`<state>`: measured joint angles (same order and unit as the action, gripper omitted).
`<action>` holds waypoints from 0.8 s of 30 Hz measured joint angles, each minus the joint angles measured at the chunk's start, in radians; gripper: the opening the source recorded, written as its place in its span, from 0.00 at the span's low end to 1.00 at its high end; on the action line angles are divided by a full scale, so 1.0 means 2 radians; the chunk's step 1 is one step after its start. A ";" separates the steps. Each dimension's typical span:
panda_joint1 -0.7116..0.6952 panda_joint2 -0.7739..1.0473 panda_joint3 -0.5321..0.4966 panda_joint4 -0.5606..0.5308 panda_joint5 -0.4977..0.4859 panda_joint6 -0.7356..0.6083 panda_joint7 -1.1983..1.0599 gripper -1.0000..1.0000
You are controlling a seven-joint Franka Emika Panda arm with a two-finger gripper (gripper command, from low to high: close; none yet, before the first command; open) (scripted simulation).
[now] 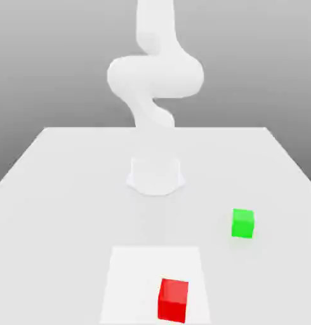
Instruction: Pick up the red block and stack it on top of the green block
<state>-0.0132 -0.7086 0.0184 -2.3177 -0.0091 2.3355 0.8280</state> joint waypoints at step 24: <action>-0.015 0.437 0.042 -0.085 -0.022 0.171 0.119 0.50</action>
<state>-0.0423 0.1649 0.1015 -2.4876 -0.0533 2.6778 1.0656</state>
